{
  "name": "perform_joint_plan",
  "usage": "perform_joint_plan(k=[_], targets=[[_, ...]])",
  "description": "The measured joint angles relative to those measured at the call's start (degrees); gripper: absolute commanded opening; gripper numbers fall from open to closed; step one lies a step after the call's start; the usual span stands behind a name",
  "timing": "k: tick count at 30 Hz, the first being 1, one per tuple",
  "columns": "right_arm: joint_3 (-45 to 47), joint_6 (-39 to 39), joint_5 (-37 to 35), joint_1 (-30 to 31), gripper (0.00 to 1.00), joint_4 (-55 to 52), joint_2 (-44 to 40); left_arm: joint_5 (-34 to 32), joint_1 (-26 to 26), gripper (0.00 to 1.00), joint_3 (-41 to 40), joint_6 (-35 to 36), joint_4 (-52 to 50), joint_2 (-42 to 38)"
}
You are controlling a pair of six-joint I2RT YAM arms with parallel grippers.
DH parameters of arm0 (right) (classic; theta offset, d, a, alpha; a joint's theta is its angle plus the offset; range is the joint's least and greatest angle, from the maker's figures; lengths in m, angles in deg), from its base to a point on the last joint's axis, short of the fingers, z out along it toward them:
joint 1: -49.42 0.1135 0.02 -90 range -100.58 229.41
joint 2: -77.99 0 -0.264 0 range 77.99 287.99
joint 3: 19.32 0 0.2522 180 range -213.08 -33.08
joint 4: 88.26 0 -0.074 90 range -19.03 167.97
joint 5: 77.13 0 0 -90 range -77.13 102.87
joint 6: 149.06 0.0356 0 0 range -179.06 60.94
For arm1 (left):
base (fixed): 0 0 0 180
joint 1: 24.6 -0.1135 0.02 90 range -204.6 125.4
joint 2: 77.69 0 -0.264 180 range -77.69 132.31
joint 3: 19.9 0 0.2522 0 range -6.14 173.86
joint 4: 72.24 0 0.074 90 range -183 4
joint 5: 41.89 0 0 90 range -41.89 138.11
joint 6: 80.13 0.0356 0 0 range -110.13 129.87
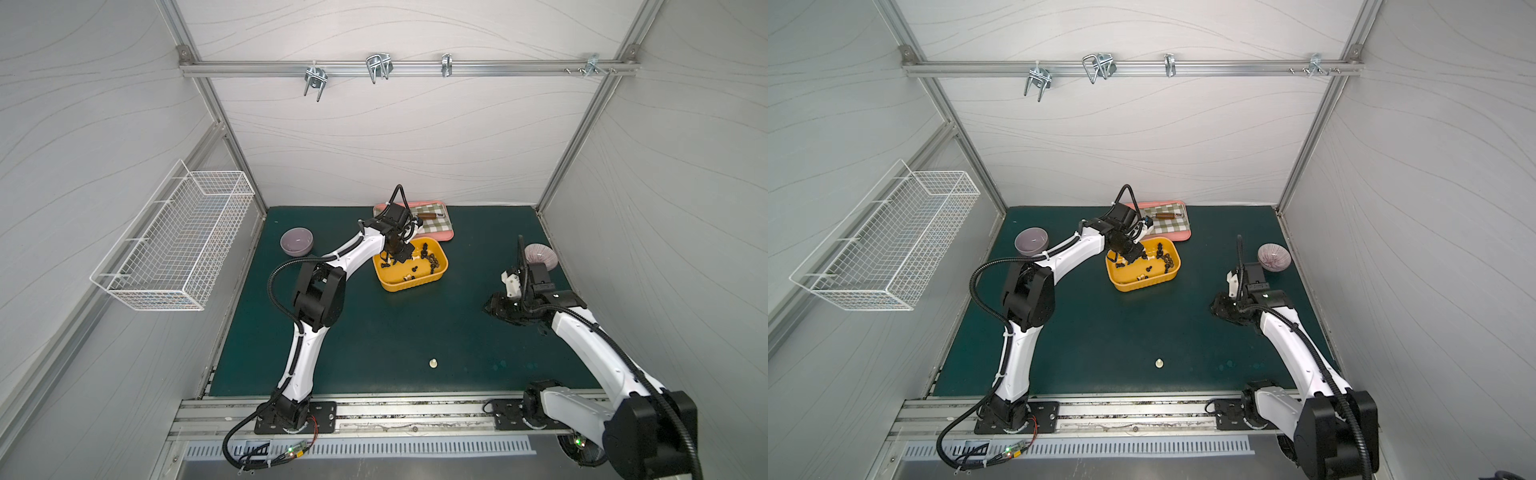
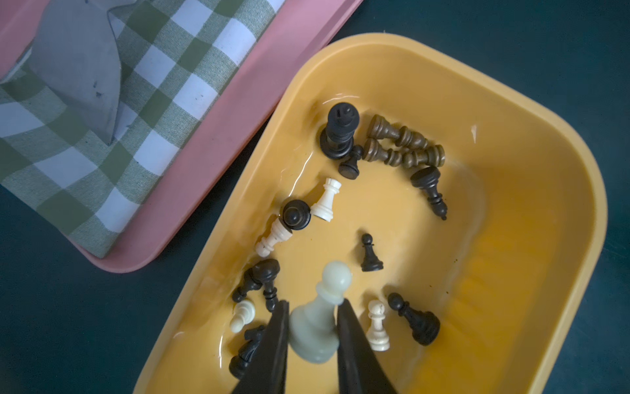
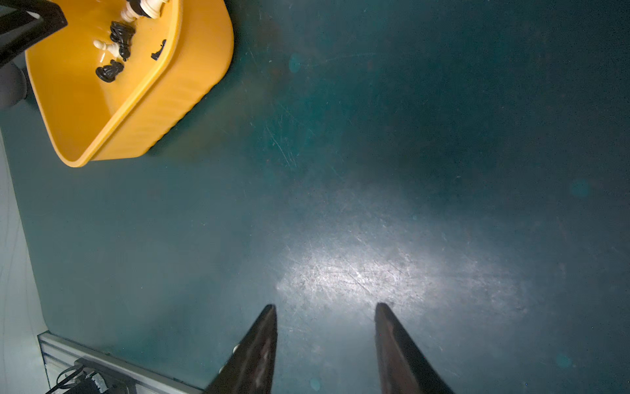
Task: Put the chess pieces into the storage box
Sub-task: Place the chess piece in the storage box.
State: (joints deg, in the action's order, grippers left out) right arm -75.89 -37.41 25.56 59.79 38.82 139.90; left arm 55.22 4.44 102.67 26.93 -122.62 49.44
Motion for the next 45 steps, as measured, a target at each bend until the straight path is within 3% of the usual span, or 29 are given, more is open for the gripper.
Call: perform_joint_plan(k=[33, 45], targets=[[0.0, 1.0, 0.0, 0.5, 0.48, -1.5, -0.7, 0.9, -0.8, 0.29, -4.4, -1.8, 1.1, -2.2], [-1.5, 2.5, -3.3, 12.1, 0.47, -2.8, -0.5, 1.7, -0.9, 0.29, -14.4, -5.3, 3.8, -13.0]])
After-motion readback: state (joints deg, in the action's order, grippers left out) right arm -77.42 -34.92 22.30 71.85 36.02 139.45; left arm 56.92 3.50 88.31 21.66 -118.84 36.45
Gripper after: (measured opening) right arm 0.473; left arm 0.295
